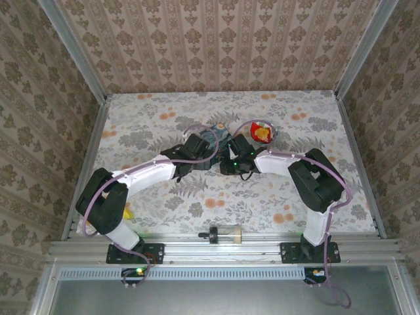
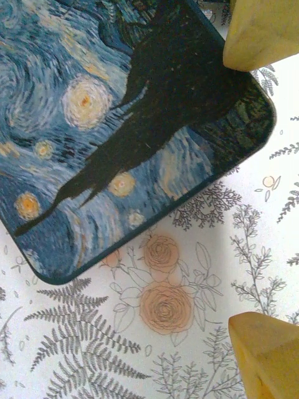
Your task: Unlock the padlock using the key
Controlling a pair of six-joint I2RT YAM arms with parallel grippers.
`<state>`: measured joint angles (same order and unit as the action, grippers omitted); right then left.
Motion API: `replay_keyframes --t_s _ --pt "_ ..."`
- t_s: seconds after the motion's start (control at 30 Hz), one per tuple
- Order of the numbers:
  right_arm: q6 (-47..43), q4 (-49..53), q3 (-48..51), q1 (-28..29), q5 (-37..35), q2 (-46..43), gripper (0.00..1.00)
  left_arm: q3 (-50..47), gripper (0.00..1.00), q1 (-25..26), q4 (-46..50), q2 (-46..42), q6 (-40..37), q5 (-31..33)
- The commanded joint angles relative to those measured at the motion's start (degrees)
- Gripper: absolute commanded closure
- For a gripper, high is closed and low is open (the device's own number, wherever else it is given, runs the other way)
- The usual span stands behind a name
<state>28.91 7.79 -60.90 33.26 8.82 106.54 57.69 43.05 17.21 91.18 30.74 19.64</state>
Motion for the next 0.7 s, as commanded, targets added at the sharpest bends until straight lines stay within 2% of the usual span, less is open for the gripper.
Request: replay_keyframes --t_s 0.0,0.27,0.67 --pt "1.5 3.1 0.7 -0.2 1.3 -1.2 0.9 -0.8 0.0 0.0 -0.1 -2.8 3.1 0.5" --pt "4.8 2.2 -0.8 -0.3 2.7 -0.2 0.91 1.3 0.0 0.1 -5.1 -1.1 3.4 3.1" --pt "7.9 -0.4 -2.0 -0.3 4.1 0.3 0.92 3.6 0.0 0.1 -1.7 5.2 1.7 1.1"
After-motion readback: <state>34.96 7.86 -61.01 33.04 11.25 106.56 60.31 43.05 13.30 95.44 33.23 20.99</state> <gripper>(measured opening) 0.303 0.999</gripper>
